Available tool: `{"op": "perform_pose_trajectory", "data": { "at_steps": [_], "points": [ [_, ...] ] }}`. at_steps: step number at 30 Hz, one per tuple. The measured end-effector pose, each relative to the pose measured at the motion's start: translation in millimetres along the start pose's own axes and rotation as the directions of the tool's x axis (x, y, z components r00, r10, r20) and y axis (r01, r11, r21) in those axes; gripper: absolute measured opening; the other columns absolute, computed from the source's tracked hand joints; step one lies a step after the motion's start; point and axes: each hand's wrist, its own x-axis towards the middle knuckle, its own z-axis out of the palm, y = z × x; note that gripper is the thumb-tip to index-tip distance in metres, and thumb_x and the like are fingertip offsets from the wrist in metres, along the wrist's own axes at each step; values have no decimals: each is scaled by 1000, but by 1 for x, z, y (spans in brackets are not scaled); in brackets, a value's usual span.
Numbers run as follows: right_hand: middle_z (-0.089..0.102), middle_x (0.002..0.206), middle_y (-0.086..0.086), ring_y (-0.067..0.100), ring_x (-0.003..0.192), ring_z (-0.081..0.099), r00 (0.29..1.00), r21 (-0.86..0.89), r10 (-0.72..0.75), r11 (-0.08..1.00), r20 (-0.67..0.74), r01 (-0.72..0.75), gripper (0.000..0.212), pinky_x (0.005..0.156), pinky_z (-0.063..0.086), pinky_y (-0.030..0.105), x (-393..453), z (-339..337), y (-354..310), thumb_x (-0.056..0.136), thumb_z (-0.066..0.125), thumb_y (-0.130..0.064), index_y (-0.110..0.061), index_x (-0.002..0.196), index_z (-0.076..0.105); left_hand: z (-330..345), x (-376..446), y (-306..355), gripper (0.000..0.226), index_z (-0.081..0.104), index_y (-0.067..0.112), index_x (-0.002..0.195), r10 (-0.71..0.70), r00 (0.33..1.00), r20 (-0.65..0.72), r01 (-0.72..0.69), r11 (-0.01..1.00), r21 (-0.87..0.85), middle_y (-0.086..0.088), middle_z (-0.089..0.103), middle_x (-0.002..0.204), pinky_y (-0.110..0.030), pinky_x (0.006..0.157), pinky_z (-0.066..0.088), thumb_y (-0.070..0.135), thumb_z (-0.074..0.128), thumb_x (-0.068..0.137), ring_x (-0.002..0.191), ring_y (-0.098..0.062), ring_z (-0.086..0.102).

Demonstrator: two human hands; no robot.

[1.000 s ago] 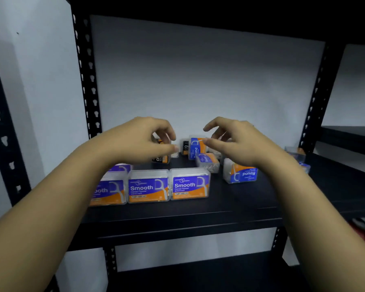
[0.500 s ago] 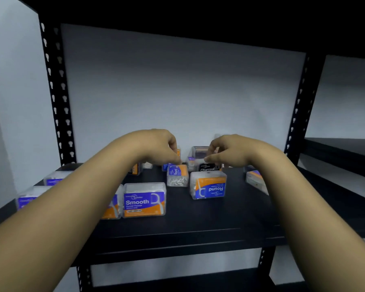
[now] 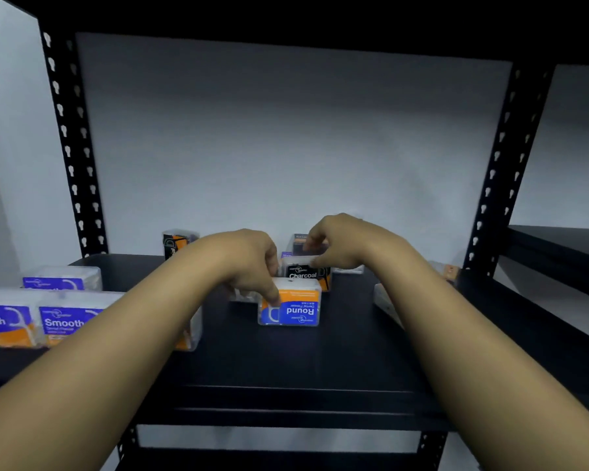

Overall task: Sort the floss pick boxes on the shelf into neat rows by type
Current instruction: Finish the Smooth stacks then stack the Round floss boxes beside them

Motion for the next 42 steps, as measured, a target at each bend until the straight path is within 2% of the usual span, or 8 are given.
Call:
{"op": "perform_pose_trajectory", "data": {
  "at_steps": [7,18,22,25,31,35,39,42],
  "points": [
    [69,104,-12,15,104,67,995,11,-93,996,47,92,26,87,55,31,19,8,12,83,82,-25,-30,107,71,17,14,16,44,66,22,100,-21,1000,-1,21,981,-194,-4,79,87,-16,50,51,32,93,66,53,-6,70],
    [67,89,-17,13,94,65,991,-14,-13,1000,137,15,29,92,55,35,7,-16,67,76,90,-26,-28,101,77,40,30,65,50,65,23,107,109,993,-36,-115,960,-257,-2,77,99,-21,59,53,36,92,67,58,-6,71],
    [73,98,-7,17,91,69,987,12,49,999,153,-51,31,73,58,31,3,-20,87,76,90,-32,-27,103,76,30,29,74,50,69,18,108,136,990,-26,-136,914,-383,-3,75,103,-23,66,61,37,91,68,61,-3,68],
    [72,103,-1,17,85,70,985,93,82,991,155,-97,27,63,56,29,3,-22,96,82,84,-38,-24,104,75,11,30,67,45,72,17,102,93,987,-131,-146,864,-482,-4,76,100,-40,81,64,35,92,67,84,-20,73],
    [73,102,1,18,87,72,984,145,87,983,157,-110,23,69,61,33,12,-33,90,89,76,-37,-19,104,74,-6,67,48,28,71,24,95,-72,956,-286,-20,952,-305,2,71,102,-29,72,48,43,81,78,90,-18,66],
    [72,96,0,17,85,69,993,124,66,989,93,-77,23,71,61,34,22,-35,83,89,75,-38,-19,102,74,-6,102,49,22,71,7,108,-160,953,-257,100,967,-233,-9,71,109,-32,75,49,23,60,97,97,-28,67],
    [70,98,-4,15,86,68,1000,149,13,989,-24,-10,19,73,55,30,37,-23,77,88,77,-34,-23,103,72,10,122,48,17,68,6,103,-186,950,-250,169,982,-88,-11,66,103,-31,68,49,10,58,89,84,-26,62],
    [68,103,-2,19,91,68,999,114,-5,993,-43,10,22,81,56,34,48,-12,75,86,78,-34,-31,106,71,31,125,47,21,67,10,109,-183,950,-254,192,981,11,-12,65,110,-33,79,54,13,59,90,92,-28,63]
  ]
}}
